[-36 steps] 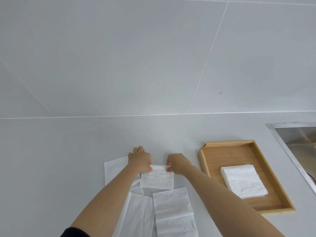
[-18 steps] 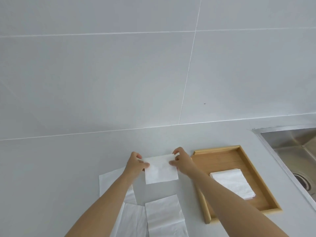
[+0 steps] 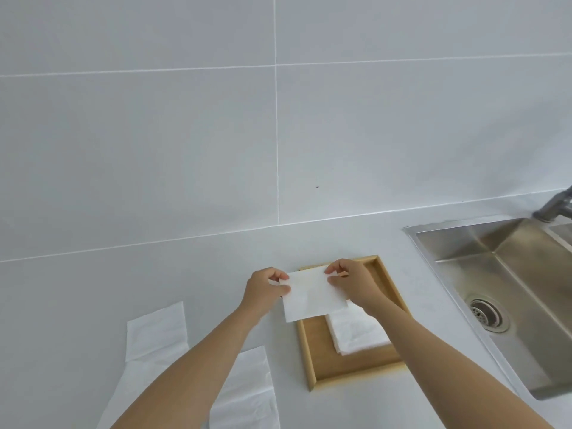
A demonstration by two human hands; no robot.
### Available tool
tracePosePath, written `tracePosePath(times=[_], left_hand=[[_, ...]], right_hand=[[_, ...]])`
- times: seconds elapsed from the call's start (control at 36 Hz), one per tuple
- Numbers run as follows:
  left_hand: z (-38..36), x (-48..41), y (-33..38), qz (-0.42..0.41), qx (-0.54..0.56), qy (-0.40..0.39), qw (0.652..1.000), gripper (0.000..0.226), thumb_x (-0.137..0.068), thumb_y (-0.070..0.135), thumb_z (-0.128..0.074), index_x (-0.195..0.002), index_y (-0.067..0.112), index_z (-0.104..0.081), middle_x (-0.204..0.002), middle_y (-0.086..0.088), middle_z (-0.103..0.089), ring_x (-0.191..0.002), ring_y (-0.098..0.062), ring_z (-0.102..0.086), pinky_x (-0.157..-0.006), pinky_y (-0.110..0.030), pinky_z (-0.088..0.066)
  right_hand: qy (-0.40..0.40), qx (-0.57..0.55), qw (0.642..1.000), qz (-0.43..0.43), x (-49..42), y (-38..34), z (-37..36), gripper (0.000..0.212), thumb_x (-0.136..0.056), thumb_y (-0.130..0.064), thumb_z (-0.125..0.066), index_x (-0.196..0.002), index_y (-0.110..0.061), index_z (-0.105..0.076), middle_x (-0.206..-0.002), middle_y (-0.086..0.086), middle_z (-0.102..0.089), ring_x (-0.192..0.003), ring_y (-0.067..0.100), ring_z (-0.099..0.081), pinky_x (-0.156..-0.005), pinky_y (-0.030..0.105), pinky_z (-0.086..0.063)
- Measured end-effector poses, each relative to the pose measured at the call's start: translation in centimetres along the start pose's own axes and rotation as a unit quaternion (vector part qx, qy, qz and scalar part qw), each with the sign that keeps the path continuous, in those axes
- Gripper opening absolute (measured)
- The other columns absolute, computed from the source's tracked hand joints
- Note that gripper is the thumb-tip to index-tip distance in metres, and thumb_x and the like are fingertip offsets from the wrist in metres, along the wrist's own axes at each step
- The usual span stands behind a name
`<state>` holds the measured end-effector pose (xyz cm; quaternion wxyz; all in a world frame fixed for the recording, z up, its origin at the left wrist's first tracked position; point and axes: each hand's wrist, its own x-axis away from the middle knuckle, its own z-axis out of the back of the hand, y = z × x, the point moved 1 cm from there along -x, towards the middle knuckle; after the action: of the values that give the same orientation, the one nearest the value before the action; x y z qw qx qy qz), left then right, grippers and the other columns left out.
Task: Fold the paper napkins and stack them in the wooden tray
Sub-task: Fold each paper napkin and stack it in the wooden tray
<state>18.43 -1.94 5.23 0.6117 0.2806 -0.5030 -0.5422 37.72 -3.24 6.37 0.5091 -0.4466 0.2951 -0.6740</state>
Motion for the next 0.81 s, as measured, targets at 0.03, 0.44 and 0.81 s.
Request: tracePosePath(times=[0.03,0.44,0.81], left_hand=[[-0.9,0.1,0.0,-0.002,-0.005,-0.004,1.0,0.016,-0.078,0.0,-0.065,-0.084,0.014,-0.062,-0.085,0.002,-0.052,-0.082,-0.021,-0.05,-0.065,-0.02,-0.039],[-9.8,2.3,-0.6,0.015,-0.159,-0.087,0.983,0.053,-0.082,0.0,-0.061,-0.133,0.009,-0.048,-0.143,-0.006,-0.045,-0.134,-0.02,-0.04,-0.108,-0.024,-0.032],[-11.7,2.2,-2.0,-0.02,-0.361,-0.093,0.928,0.048,-0.093,0.021,-0.047,-0.14,0.018,-0.041,-0.138,-0.005,-0.04,-0.131,-0.021,-0.034,-0.106,-0.029,-0.034]], right_hand=[[0.0,0.007,1.0,-0.003,0.2,0.7,0.6,0.027,-0.086,0.002,-0.052,-0.074,-0.021,-0.058,-0.092,0.003,-0.05,-0.082,0.02,-0.046,-0.057,0.022,-0.036],[-0.039,0.161,0.985,-0.046,0.8,8.4,4.9,0.04,-0.085,0.003,-0.056,-0.122,-0.011,-0.057,-0.095,-0.009,-0.053,-0.081,0.011,-0.048,-0.06,0.013,-0.036],[-0.095,0.293,0.95,-0.047,1.3,9.5,4.8,0.046,-0.09,-0.008,-0.052,-0.134,-0.013,-0.043,-0.147,0.004,-0.033,-0.12,0.024,-0.052,-0.099,0.03,-0.044]])
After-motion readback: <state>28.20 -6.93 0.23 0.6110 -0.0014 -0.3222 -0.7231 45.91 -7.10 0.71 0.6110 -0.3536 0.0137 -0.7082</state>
